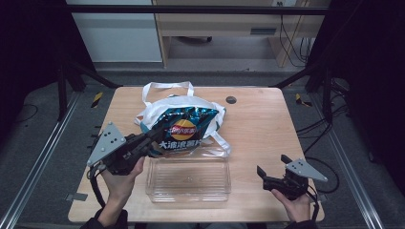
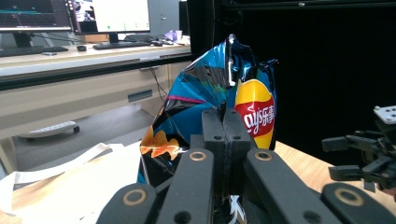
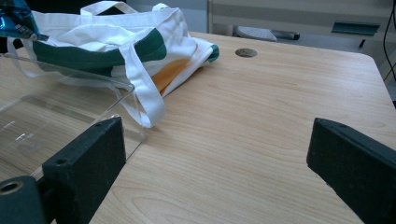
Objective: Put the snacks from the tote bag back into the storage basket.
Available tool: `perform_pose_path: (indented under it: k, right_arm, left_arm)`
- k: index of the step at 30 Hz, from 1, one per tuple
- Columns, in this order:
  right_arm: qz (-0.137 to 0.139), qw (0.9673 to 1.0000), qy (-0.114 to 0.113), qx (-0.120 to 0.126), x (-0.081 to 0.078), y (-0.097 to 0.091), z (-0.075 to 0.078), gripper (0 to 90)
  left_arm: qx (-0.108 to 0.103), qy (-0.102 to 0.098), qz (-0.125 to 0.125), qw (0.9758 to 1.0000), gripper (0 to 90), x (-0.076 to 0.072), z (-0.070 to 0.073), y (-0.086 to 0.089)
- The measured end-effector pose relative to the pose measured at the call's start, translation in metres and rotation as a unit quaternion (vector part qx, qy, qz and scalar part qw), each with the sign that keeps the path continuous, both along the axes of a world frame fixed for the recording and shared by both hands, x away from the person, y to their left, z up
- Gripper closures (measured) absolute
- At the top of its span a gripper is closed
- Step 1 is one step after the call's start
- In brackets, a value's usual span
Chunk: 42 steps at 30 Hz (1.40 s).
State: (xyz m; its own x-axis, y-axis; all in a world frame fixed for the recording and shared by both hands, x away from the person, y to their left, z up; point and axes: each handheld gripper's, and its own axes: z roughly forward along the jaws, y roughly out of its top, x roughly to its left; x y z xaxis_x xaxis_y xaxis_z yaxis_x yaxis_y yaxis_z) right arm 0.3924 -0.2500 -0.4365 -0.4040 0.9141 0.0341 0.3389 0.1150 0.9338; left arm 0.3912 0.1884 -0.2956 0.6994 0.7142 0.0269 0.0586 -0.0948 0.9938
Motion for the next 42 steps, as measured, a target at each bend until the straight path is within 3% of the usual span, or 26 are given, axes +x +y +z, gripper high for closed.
perform_pose_path:
  k: [24,35,42]
  right_arm:
    - [0.001,1.0,-0.001,0.003,-0.001,-0.001,0.001,4.8]
    - [0.002,1.0,-0.001,0.003,-0.002,0.0,0.001,4.8]
    - [0.002,1.0,-0.001,0.002,-0.002,0.0,0.001,4.8]
  left_arm:
    - [0.018,0.05,-0.021,0.9984,90.0,-0.003,-0.056,-0.022]
    - [0.0,0.094,-0.02,0.9954,90.0,0.007,-0.08,-0.017]
    - [0.002,0.095,-0.011,0.9955,90.0,0.008,-0.084,-0.013]
